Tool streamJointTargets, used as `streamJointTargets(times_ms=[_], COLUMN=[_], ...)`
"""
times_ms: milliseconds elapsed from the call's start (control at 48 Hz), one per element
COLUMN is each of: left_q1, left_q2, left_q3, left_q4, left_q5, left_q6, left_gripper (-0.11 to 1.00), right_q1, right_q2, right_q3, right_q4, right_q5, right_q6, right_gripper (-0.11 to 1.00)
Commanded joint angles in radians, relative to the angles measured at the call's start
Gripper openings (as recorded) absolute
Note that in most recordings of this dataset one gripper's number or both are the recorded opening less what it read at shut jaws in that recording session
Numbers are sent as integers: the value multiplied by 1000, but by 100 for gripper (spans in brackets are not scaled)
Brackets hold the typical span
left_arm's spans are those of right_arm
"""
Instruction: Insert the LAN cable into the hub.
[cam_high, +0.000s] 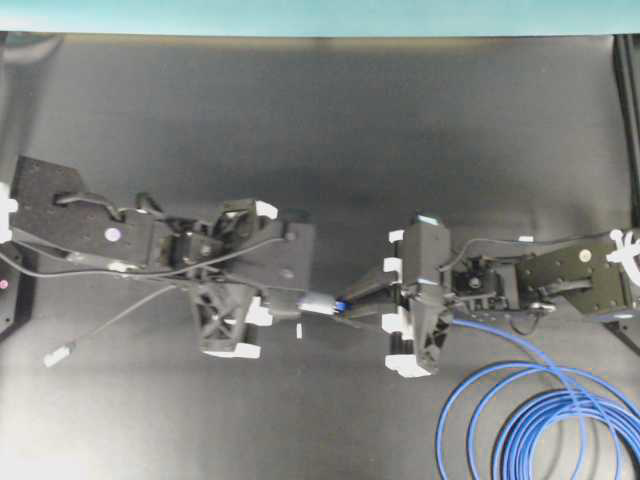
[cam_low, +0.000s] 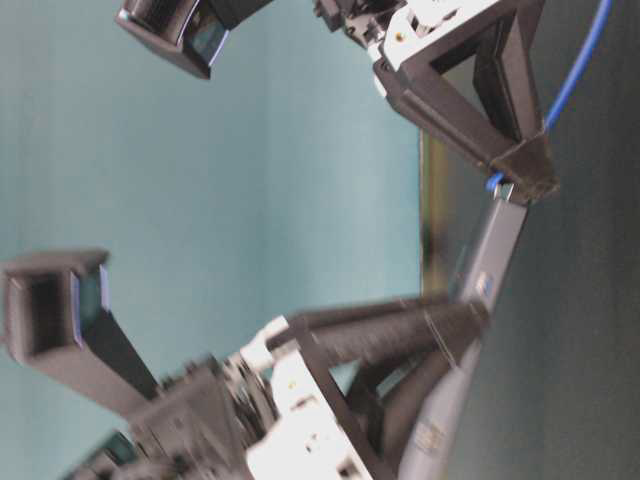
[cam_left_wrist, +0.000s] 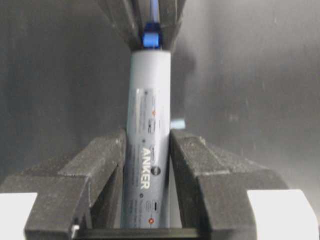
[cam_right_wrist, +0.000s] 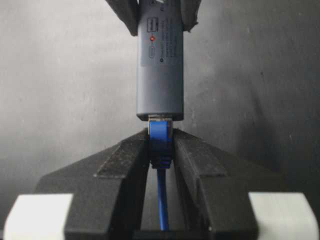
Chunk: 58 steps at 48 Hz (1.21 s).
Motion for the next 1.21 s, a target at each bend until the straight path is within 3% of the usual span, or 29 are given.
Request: streamJointTargets(times_ms=[0, 313, 500, 604, 1105, 1188], left_q1=[-9, -41, -43, -44, -40, -40], left_q2=[-34, -35, -38, -38, -12, -14], left_q3=[17, 44, 58, 67, 69, 74], left_q4=[5, 5, 5, 5, 5, 3], left_q5=[15, 28, 58, 61, 17, 15], left_q6=[-2, -2, -3, -5, -9, -15], left_gripper=[28, 28, 28, 28, 29, 48], right_q1=[11, 9, 14, 15, 15, 15], right_q2=[-15, -14, -20, -25, -118, -138], right_q3=[-28, -28, -23, -12, 84, 106], right_q4=[-5, -5, -5, -5, 2, 2], right_q5=[34, 123, 143, 160, 163, 163], right_q6=[-8, -9, -3, 5, 8, 8], right_gripper=[13, 16, 69, 86, 84, 84])
